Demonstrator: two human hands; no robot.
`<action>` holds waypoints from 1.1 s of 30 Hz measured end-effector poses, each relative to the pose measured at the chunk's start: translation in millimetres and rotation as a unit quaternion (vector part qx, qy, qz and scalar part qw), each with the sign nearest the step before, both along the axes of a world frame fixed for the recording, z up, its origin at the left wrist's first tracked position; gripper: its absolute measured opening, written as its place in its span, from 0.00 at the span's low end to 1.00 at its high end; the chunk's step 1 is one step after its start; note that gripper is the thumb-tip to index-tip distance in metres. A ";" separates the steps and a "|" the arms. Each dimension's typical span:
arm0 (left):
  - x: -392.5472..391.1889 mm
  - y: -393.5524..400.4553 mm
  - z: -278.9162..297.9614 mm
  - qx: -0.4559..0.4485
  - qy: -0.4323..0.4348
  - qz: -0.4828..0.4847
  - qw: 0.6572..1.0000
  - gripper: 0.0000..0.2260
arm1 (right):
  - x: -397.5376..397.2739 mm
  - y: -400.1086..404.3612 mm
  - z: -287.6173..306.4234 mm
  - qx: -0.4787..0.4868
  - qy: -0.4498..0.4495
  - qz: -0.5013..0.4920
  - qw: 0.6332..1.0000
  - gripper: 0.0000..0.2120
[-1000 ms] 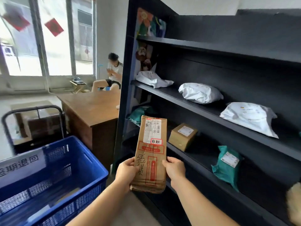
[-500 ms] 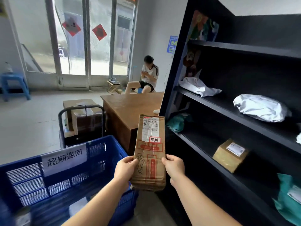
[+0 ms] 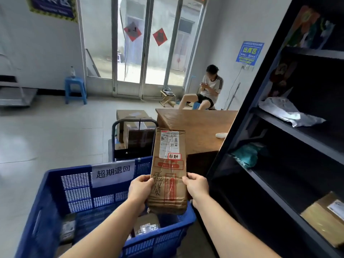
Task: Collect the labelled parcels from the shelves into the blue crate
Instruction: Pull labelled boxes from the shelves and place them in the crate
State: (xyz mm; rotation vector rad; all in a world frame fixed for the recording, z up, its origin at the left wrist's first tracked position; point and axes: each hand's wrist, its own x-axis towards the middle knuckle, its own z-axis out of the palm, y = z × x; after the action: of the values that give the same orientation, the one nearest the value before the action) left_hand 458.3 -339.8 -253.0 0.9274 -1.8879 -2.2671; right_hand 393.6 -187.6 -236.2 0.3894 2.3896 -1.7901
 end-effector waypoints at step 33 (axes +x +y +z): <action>-45.2 -220.3 -57.4 0.024 -0.100 0.243 0.965 0.08 | -112.5 -258.5 -78.5 -0.007 -0.105 0.240 0.965 0.12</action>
State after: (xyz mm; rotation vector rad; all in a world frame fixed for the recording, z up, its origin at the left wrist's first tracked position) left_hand 413.0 -560.1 -310.4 1.4817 -1.4521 -1.9892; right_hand 281.1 -446.1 -314.7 -0.0097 2.0927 -1.4640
